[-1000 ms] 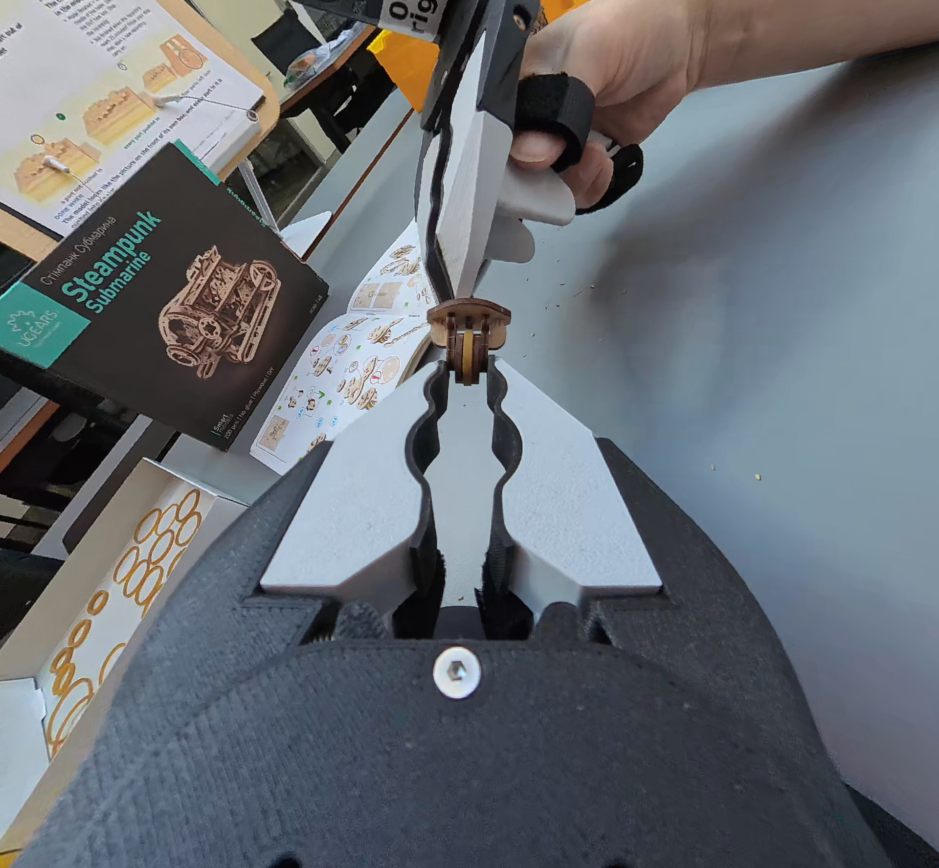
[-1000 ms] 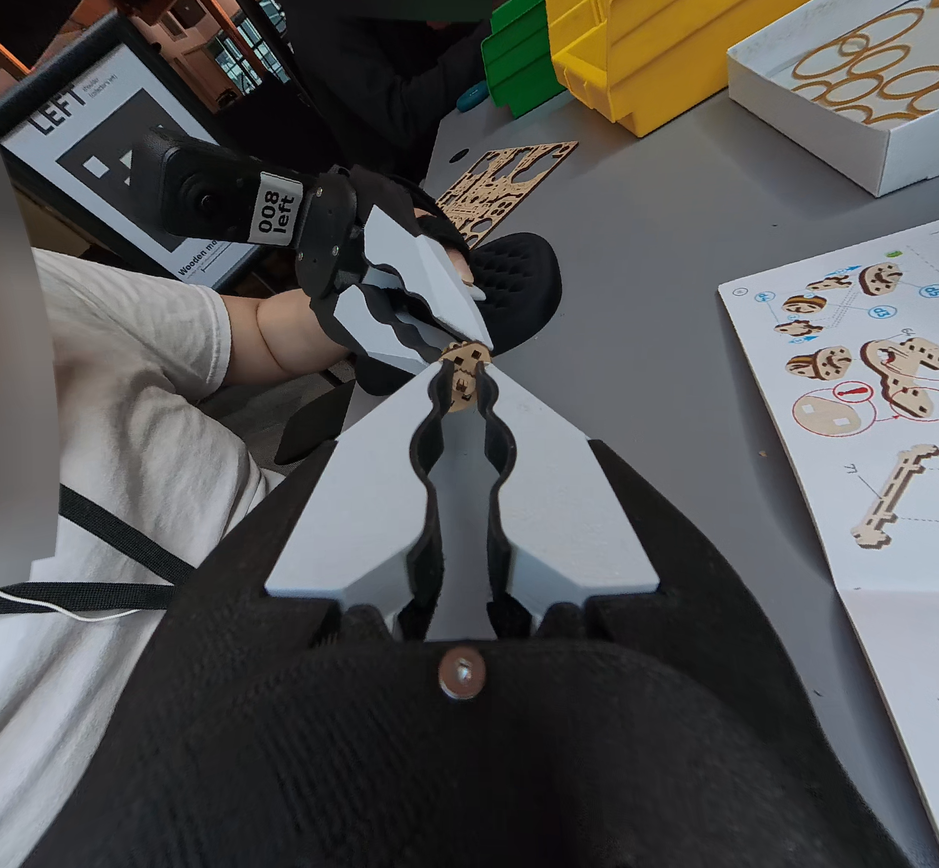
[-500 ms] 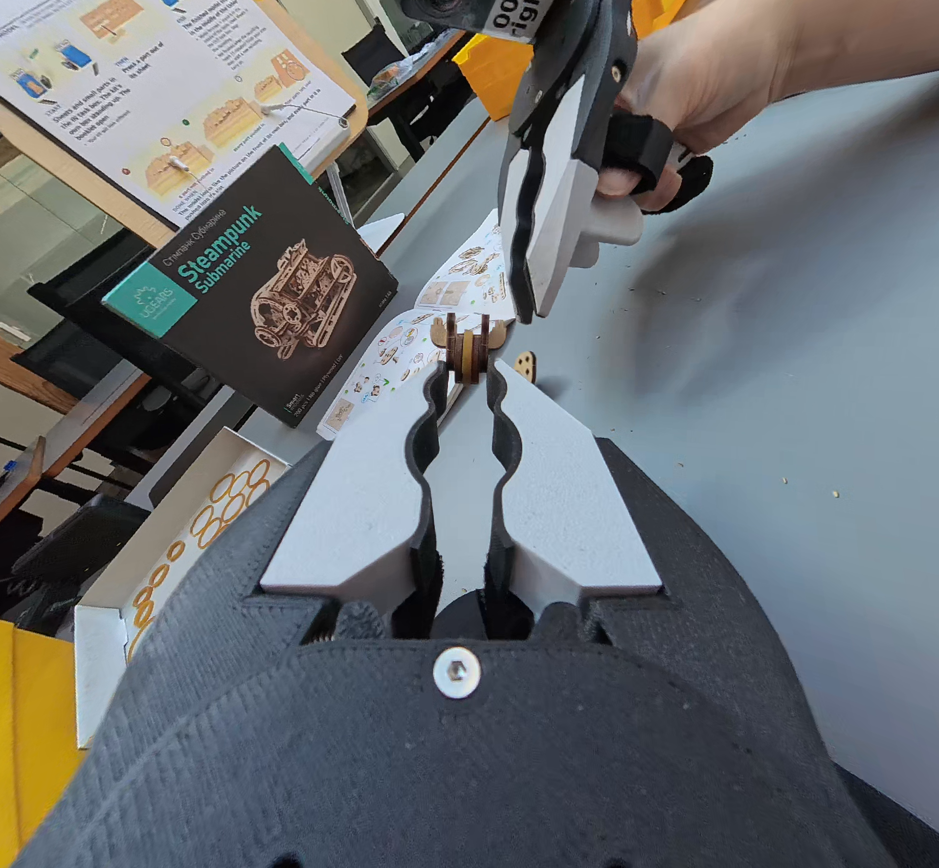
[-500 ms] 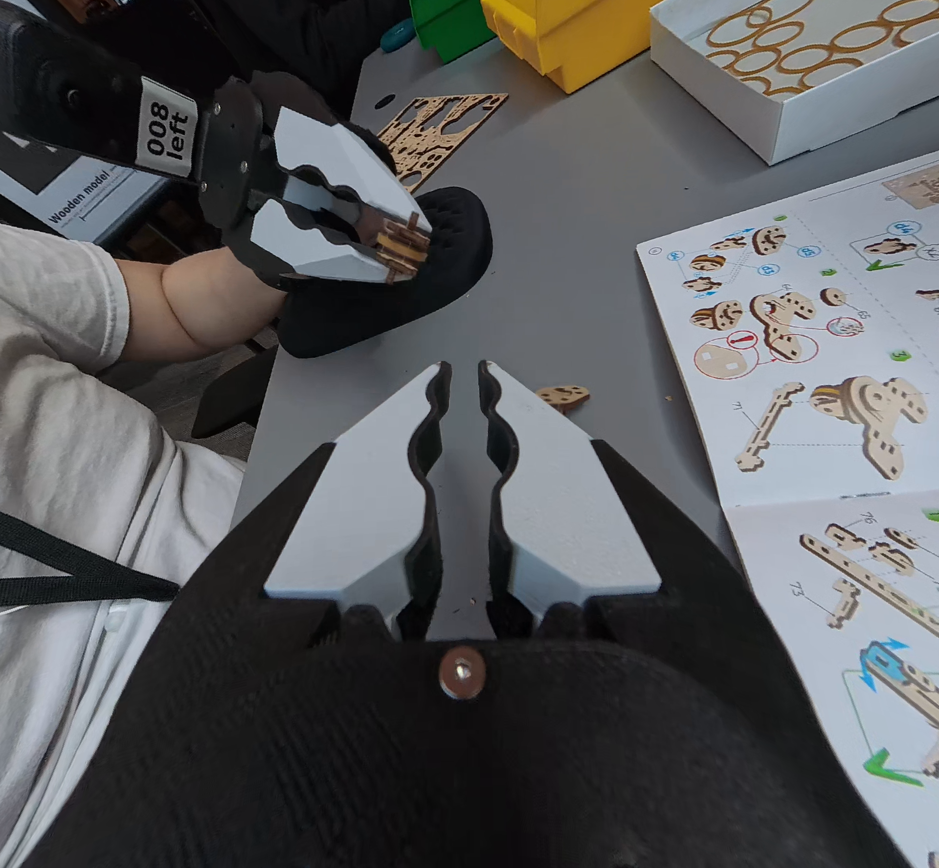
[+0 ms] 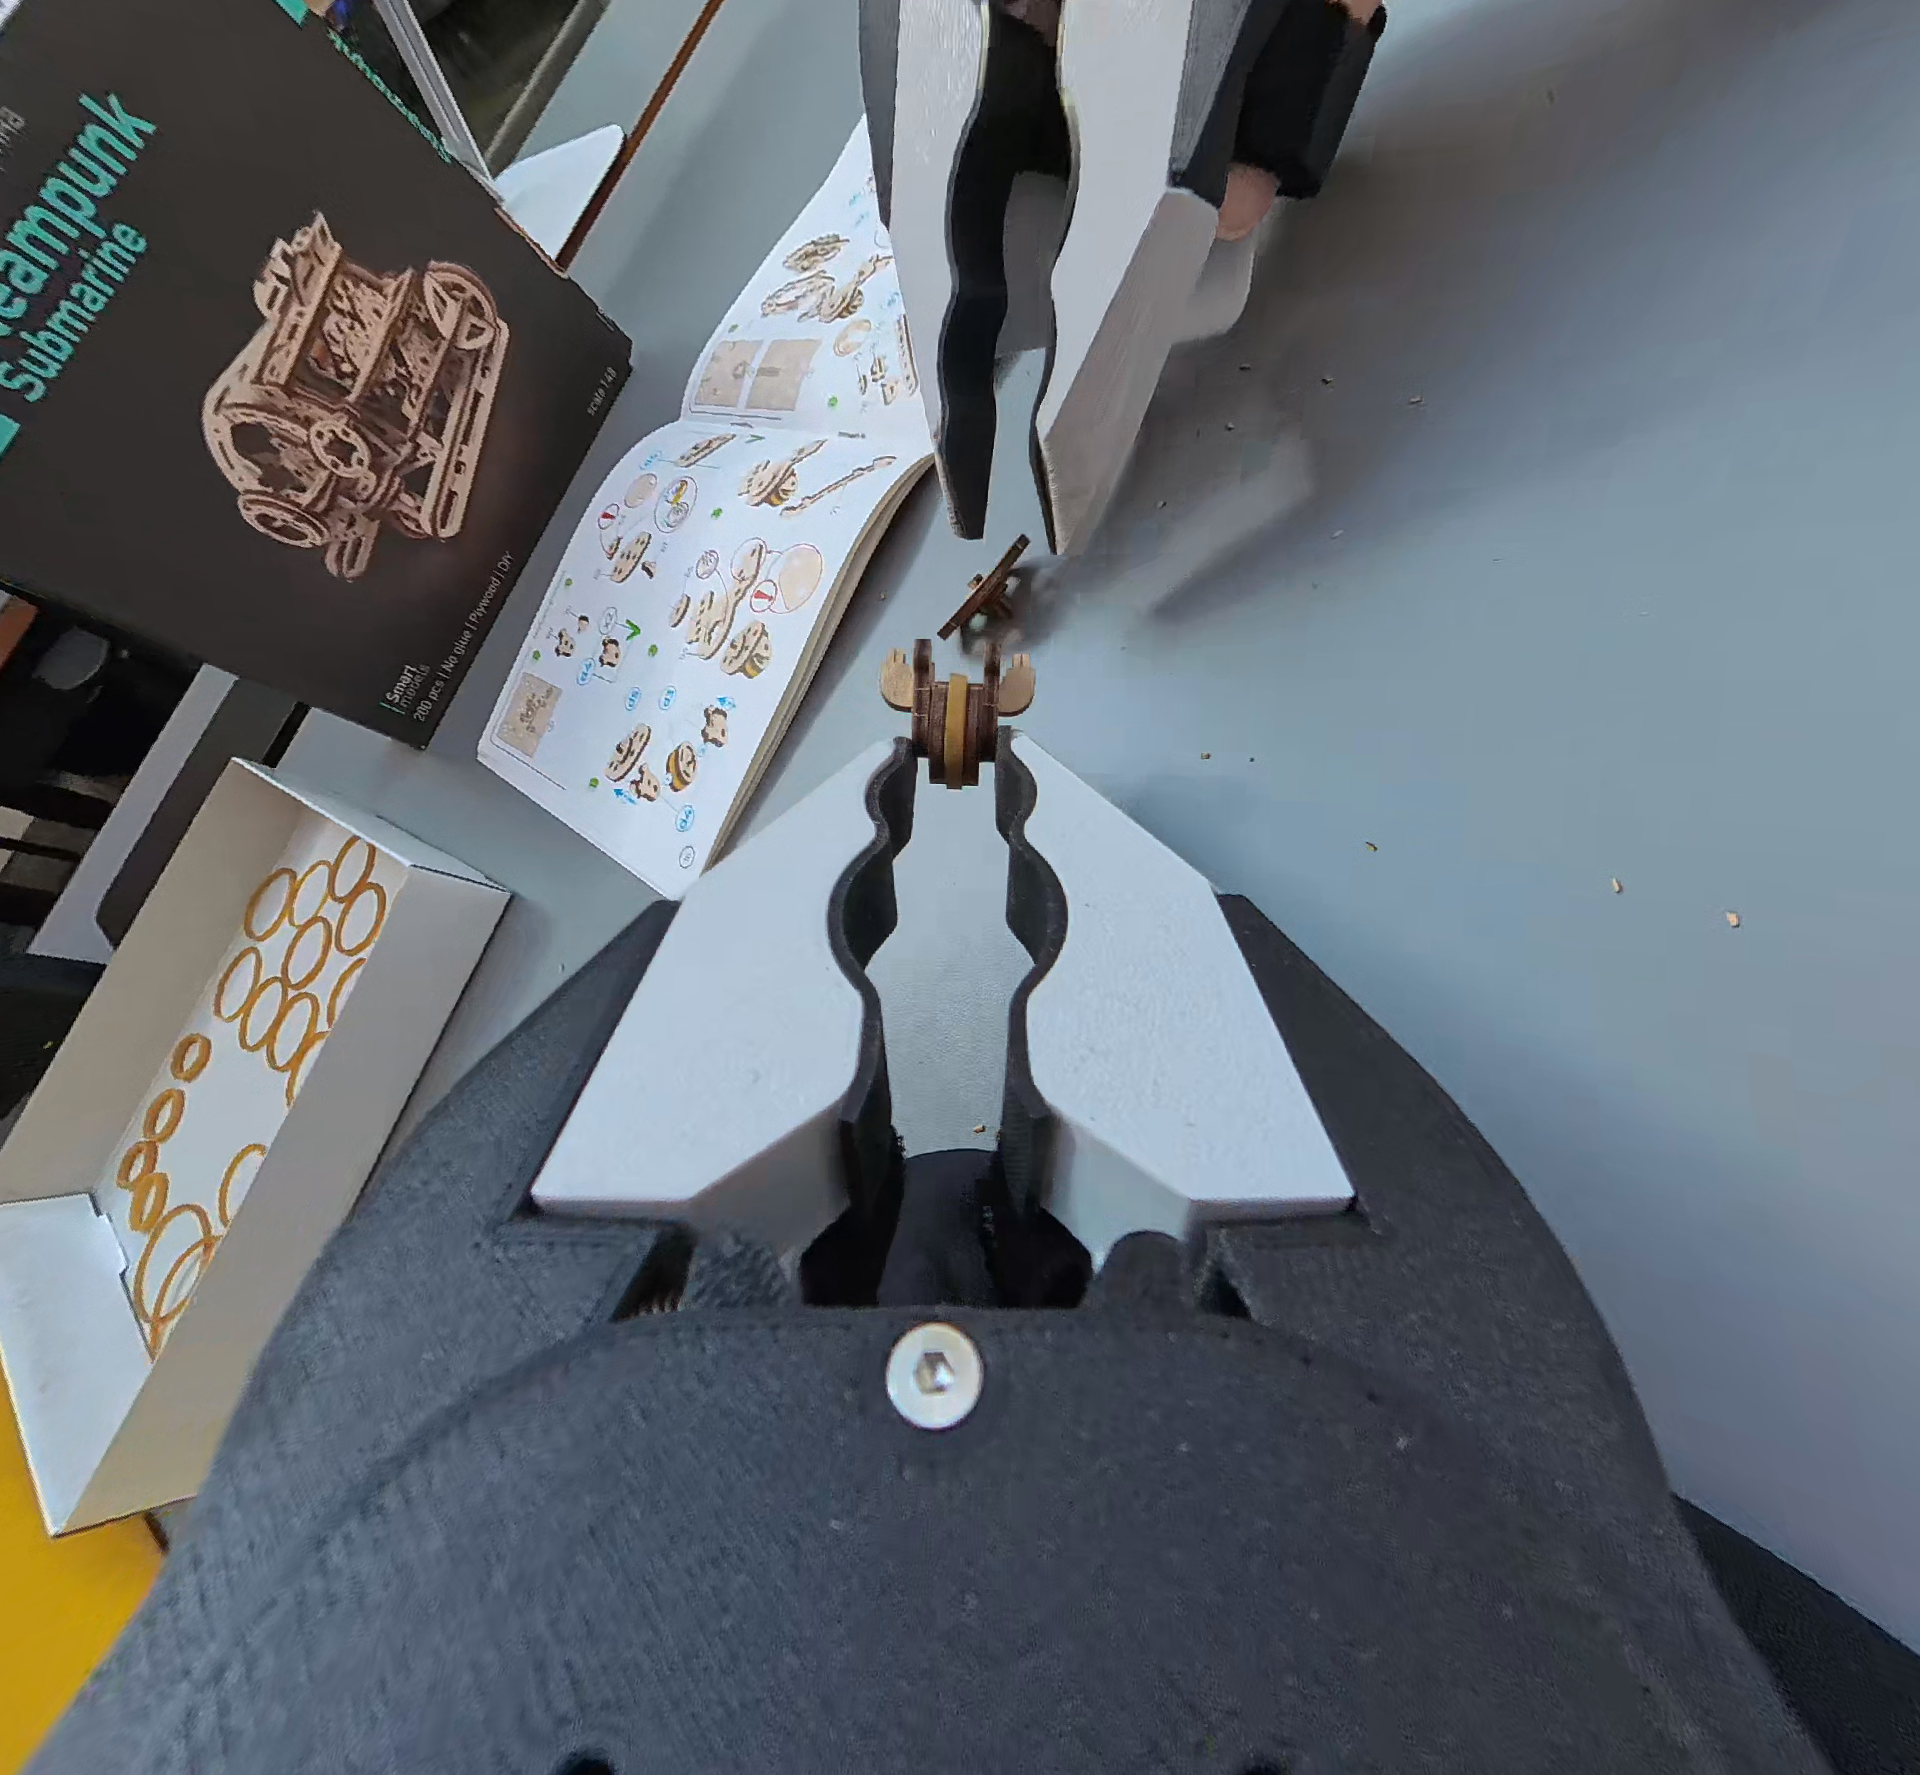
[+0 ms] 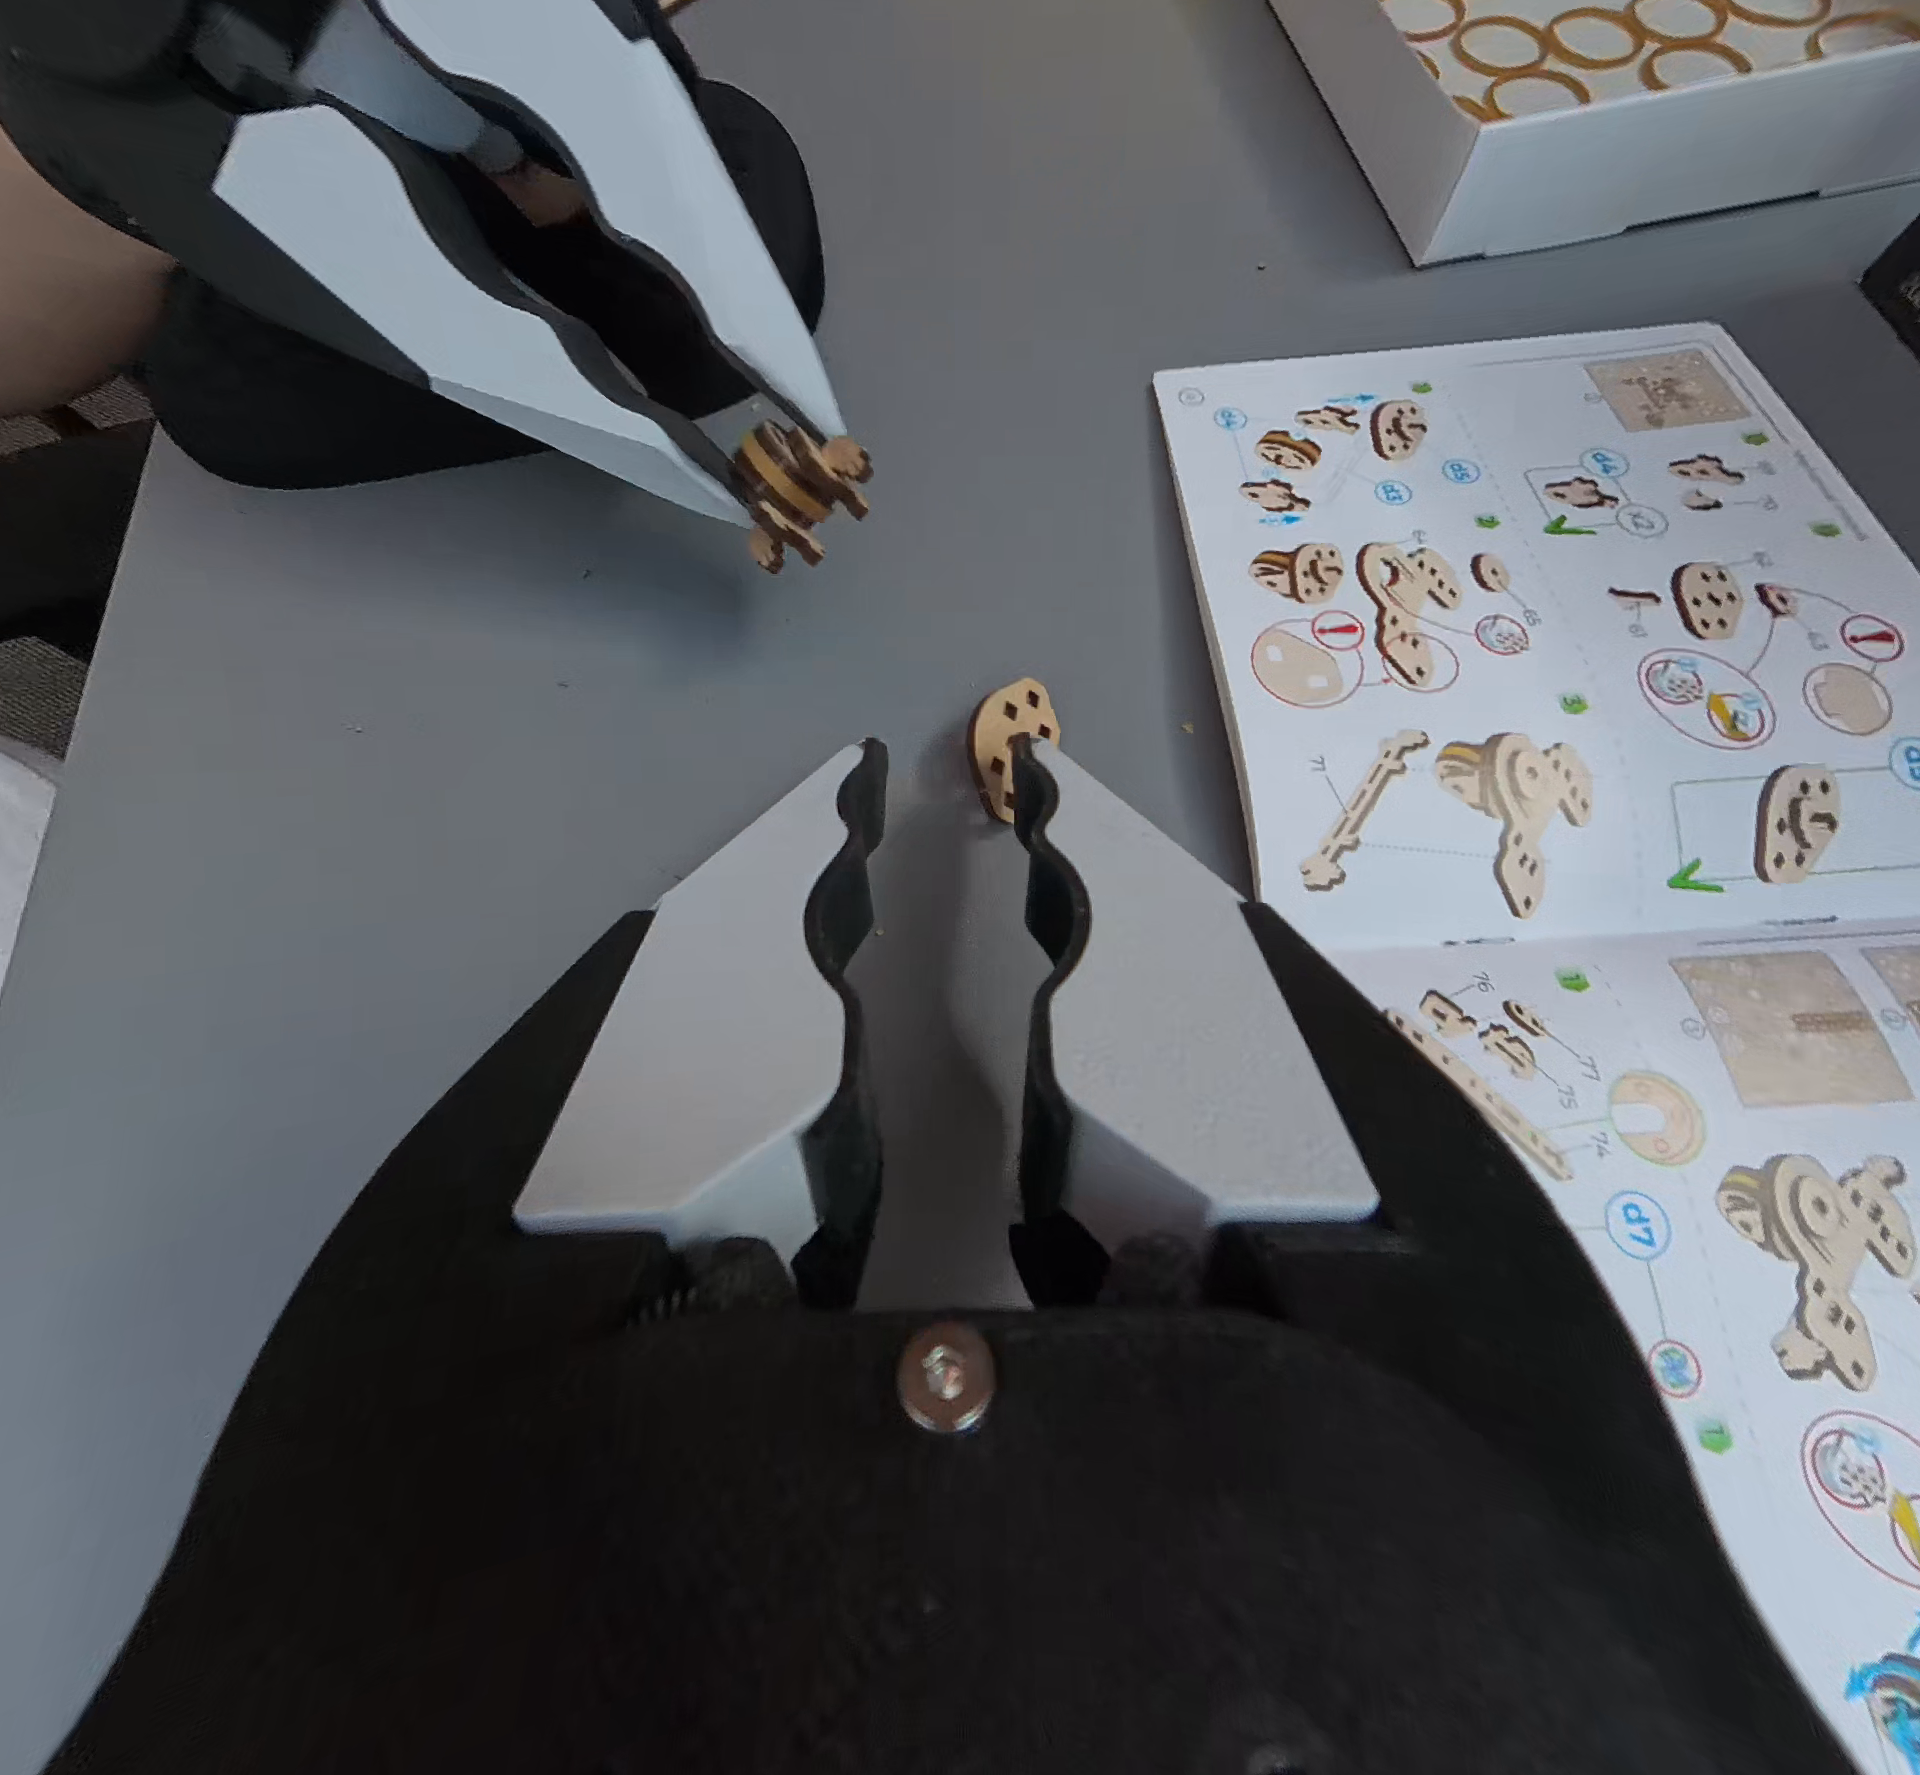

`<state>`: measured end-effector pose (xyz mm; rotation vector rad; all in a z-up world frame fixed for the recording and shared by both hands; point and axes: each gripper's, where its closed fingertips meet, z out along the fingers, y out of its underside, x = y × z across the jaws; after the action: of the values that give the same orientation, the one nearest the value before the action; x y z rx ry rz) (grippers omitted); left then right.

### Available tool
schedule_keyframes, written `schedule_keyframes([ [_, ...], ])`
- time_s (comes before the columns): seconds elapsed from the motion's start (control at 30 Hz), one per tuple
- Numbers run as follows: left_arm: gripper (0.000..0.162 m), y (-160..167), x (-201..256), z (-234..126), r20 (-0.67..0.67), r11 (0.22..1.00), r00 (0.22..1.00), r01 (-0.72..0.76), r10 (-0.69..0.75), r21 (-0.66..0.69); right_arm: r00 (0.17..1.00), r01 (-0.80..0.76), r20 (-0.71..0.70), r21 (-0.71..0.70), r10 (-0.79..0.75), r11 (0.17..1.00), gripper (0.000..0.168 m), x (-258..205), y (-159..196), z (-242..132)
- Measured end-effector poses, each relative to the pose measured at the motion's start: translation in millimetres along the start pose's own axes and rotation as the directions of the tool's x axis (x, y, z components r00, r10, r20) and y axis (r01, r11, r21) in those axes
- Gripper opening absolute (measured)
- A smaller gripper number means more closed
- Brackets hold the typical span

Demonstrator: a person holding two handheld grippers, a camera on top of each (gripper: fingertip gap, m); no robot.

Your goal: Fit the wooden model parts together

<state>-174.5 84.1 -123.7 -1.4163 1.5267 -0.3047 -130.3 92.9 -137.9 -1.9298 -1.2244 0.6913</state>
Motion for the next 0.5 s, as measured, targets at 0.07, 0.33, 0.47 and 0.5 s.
schedule_keyframes([
  [0.07, 0.013, 3.8, 1.5, 4.7, -0.039, 0.999, 0.999, 0.028, -0.029, -0.04, 0.995, 0.097, -0.009, 0.056, -0.097, 0.994, 0.025, -9.6, -13.8, -1.3],
  [0.33, 0.013, 13.2, 19.4, 19.4, -0.276, 0.974, 0.946, 0.123, -0.172, -0.188, 0.996, 0.094, 0.01, 0.011, -0.094, 0.996, 0.025, -12.3, -3.3, 4.7],
  [0.47, 0.019, 17.5, 22.6, 19.8, -0.324, 0.961, 0.917, 0.164, -0.231, -0.22, 0.998, 0.065, 0.018, 0.011, -0.065, 0.998, 0.025, -11.0, -2.7, 3.4],
  [0.5, 0.022, 17.3, 22.1, 19.8, -0.325, 0.961, 0.916, 0.168, -0.235, -0.221, 0.998, 0.064, 0.02, 0.008, -0.064, 0.998, 0.025, -11.2, -2.5, 3.0],
])
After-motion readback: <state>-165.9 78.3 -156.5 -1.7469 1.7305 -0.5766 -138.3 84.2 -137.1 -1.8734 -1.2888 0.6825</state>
